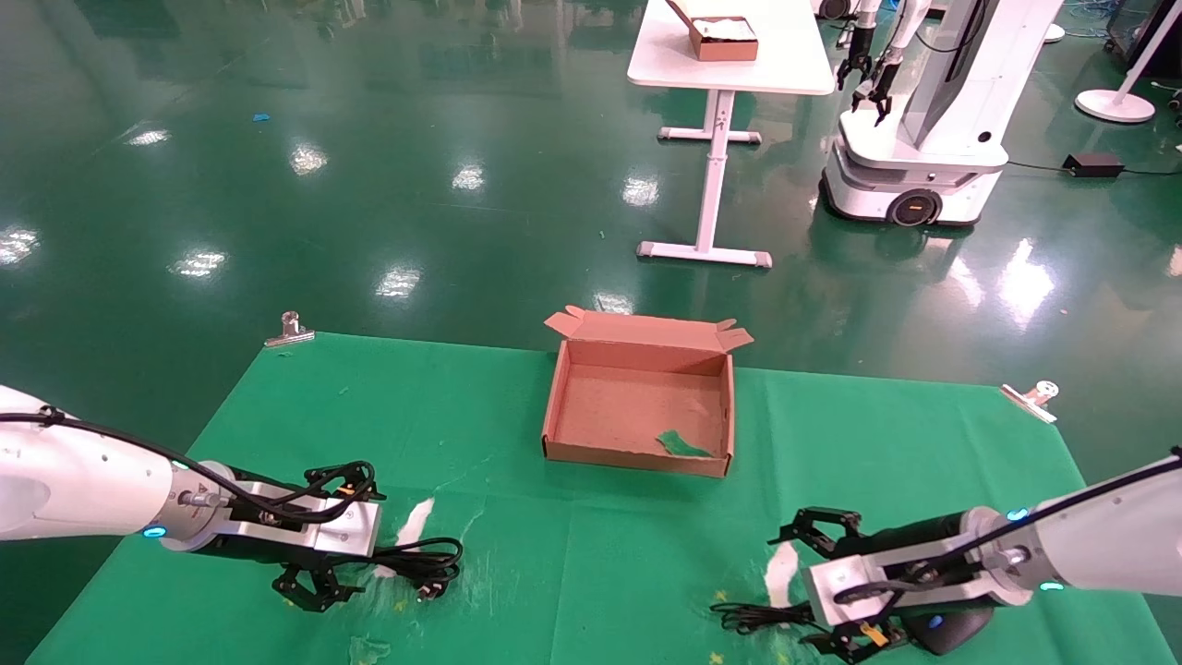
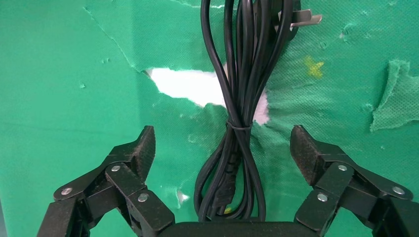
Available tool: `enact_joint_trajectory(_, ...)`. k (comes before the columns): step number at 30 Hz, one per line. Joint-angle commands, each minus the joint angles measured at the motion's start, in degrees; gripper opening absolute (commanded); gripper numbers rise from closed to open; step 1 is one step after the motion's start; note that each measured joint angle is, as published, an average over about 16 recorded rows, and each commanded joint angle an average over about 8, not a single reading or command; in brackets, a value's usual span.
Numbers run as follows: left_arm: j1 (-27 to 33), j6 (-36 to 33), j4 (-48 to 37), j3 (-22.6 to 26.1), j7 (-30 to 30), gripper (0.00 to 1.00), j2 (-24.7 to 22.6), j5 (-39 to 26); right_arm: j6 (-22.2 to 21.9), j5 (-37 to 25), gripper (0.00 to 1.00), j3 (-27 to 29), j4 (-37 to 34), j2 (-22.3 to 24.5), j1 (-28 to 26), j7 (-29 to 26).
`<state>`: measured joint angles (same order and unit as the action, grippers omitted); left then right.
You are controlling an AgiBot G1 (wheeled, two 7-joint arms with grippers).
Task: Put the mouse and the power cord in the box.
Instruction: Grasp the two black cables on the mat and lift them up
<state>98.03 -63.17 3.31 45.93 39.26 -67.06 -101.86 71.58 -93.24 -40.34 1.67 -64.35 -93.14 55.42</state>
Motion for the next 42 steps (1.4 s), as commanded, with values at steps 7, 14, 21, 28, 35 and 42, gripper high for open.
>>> enact_joint_trajectory(7,-0.12,-0.14,0.41,-0.09,-0.16,0.0,0.13,0.19,0.08,0.07,0.0,0.03,0.42,0.12,0.12,-0.11)
enact_joint_trajectory(14,-0.2,-0.21,0.59,-0.14,-0.26,0.0,0.2,0.29,0.1,0.09,0.0,0.05,0.61,0.16,0.17,-0.16)
enact_joint_trajectory(21,-0.23,-0.24,0.71,-0.16,-0.3,0.0,0.22,0.34,0.12,0.12,0.0,0.06,0.72,0.18,0.19,-0.19)
enact_joint_trajectory(28,-0.26,-0.29,0.76,-0.19,-0.32,0.0,0.25,0.36,0.15,0.15,0.0,0.06,0.78,0.21,0.21,-0.22)
enact_joint_trajectory(35,-0.28,-0.31,0.79,-0.21,-0.35,0.0,0.27,0.39,0.18,0.16,0.0,0.06,0.81,0.23,0.23,-0.25)
enact_joint_trajectory(42,-0.29,-0.31,0.81,-0.23,-0.37,0.0,0.29,0.41,0.19,0.16,0.0,0.07,0.84,0.24,0.24,-0.24)
